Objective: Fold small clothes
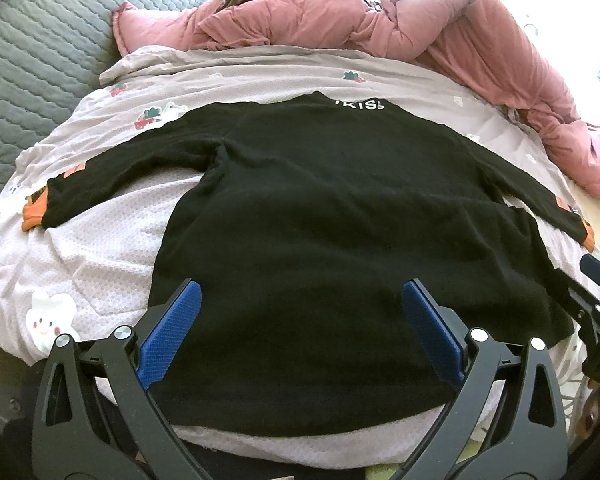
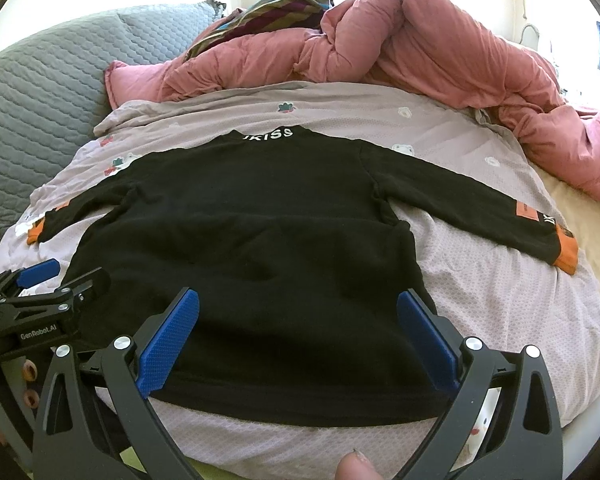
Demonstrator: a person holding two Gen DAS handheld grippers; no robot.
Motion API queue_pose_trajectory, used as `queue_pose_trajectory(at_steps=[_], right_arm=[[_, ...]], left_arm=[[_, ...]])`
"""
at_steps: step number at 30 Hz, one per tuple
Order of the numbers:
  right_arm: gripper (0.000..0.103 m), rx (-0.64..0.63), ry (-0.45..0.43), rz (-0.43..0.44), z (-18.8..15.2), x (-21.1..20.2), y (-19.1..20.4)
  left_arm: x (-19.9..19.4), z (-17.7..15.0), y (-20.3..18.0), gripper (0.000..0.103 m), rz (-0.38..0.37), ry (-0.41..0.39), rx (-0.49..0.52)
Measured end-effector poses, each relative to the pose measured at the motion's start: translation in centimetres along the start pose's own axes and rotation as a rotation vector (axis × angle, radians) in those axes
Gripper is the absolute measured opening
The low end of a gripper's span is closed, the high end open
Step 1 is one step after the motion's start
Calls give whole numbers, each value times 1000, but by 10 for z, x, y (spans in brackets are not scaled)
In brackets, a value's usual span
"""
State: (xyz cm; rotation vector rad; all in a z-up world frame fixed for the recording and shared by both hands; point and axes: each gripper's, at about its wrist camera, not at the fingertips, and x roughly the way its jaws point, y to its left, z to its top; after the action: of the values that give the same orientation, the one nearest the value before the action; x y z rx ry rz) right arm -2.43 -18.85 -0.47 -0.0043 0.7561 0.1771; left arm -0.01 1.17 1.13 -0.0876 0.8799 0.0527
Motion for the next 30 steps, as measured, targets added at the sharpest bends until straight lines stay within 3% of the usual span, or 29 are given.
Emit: queue_pose_trajectory(at_steps=[17,30], right_arm=[[99,47,22,-25,9,16,-37],[99,167,14,-169,26,34,-119]], left_arm=[[23,26,-15,94,4,6,11],[43,51,-25,94,2,9,24]])
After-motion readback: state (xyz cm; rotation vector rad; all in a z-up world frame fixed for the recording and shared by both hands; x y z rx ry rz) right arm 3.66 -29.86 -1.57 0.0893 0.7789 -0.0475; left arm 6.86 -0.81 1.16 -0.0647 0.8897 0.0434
